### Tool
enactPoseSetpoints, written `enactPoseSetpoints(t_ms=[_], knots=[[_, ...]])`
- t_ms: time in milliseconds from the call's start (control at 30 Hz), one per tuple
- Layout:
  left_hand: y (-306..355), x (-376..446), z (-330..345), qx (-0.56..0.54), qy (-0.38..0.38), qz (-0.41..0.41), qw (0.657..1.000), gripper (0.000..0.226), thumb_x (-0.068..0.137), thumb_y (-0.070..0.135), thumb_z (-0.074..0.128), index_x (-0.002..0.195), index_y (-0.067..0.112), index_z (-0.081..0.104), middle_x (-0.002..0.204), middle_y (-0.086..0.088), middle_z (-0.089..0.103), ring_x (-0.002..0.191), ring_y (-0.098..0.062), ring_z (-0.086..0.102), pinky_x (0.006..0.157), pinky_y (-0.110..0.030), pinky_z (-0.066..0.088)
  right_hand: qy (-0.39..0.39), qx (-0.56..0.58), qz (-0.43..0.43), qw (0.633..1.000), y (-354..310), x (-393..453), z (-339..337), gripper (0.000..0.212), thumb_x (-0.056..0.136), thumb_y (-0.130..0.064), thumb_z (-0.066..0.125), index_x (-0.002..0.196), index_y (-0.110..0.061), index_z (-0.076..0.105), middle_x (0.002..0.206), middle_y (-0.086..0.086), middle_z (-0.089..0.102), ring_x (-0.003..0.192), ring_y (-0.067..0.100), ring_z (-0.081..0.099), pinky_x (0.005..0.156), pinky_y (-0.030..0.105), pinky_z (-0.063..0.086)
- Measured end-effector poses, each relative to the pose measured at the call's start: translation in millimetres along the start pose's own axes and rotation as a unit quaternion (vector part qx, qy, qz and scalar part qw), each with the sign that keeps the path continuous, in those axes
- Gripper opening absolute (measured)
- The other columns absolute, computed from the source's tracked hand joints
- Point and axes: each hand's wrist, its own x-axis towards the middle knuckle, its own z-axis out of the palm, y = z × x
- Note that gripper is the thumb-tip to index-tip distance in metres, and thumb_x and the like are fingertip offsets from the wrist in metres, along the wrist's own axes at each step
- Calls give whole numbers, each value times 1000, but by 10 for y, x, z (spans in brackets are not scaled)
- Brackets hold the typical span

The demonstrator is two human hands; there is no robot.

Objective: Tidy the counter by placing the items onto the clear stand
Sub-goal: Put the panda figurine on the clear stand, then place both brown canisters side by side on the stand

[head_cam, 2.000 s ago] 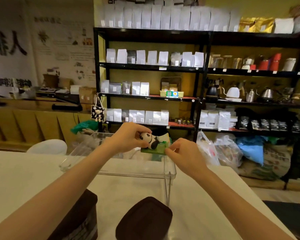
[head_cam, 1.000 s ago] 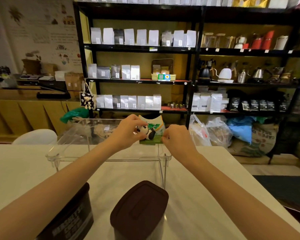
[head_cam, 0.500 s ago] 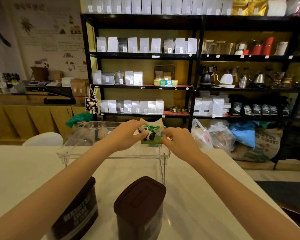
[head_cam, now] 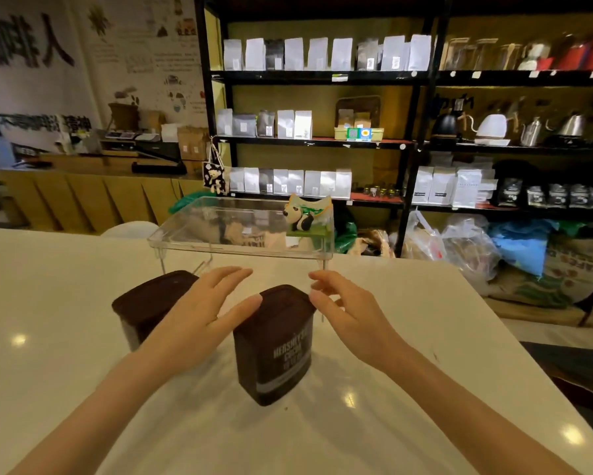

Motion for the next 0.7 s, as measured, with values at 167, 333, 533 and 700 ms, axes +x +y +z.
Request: enactPoseSetpoints(t_ms=[167, 333, 533, 700], knots=[[95, -364, 223, -134, -6, -73, 988, 92, 62, 56, 68, 140, 35, 23, 133, 16, 40, 121, -5, 39, 108, -31, 34, -63, 151, 127, 978, 15, -148, 172, 47, 96, -38, 36, 138, -17, 37, 135, 4, 51, 119, 17, 48, 88, 18, 39], [156, -503, 388, -143, 2, -89, 986, 96, 62, 18, 83, 139, 32, 26, 139, 2, 44, 124, -15, 48, 107, -33, 40, -73, 229, 183, 953, 50, -196, 260, 44, 95, -44, 35, 125, -16, 49, 112, -3, 52, 107, 15, 50, 93, 29, 41], [219, -527, 424, -136, 52, -98, 985, 87, 63, 6, 80, 135, 27, 35, 123, 4, 49, 105, -14, 55, 91, -23, 45, -63, 226, 180, 955, -14, -200, 281, 35, 94, -43, 38, 111, -16, 51, 106, -1, 53, 101, 16, 51, 94, 33, 43], [249, -556, 391, -113, 94, -97, 984, 85, 58, 11, 85, 130, 24, 43, 118, 1, 55, 99, -19, 60, 83, -18, 50, -65, 213, 157, 962, -71, -117, 245, 25, 94, -39, 39, 96, -18, 54, 100, 2, 58, 98, 19, 55, 99, 41, 47]])
